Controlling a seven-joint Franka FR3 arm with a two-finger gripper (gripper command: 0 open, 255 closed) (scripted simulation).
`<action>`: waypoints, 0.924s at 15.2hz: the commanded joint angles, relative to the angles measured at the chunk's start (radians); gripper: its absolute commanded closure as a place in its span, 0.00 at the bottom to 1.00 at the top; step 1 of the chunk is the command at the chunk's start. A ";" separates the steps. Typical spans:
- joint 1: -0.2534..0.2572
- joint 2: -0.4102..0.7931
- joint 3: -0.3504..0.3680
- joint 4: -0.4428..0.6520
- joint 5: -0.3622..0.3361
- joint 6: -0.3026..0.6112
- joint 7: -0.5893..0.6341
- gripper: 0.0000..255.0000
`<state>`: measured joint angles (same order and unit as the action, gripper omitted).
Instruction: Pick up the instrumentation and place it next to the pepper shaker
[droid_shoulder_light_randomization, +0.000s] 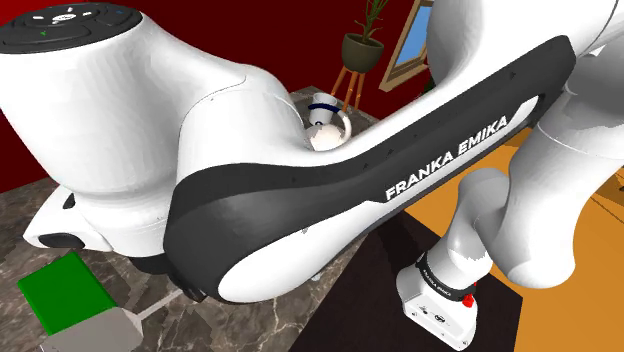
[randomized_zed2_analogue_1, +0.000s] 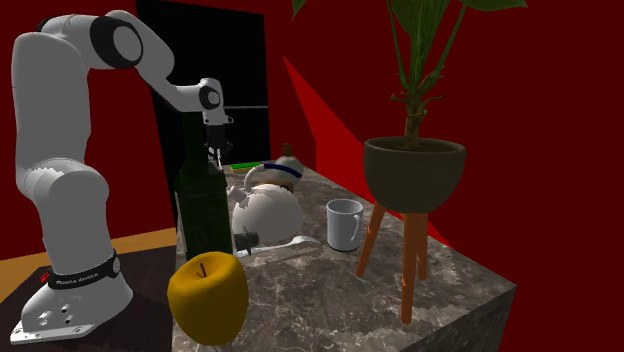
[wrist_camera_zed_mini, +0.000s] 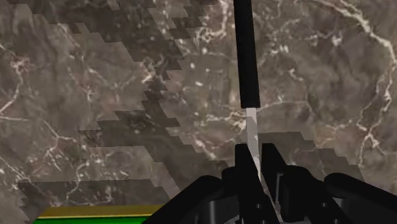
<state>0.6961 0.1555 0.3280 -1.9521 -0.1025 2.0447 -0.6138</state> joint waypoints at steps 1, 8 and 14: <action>0.003 0.014 0.000 -0.012 -0.007 0.026 0.007 1.00; 0.006 0.060 -0.005 -0.055 -0.029 0.110 0.025 1.00; 0.006 0.060 -0.005 -0.055 -0.029 0.110 0.025 1.00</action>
<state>0.7026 0.2128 0.3236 -2.0058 -0.1303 2.1544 -0.5890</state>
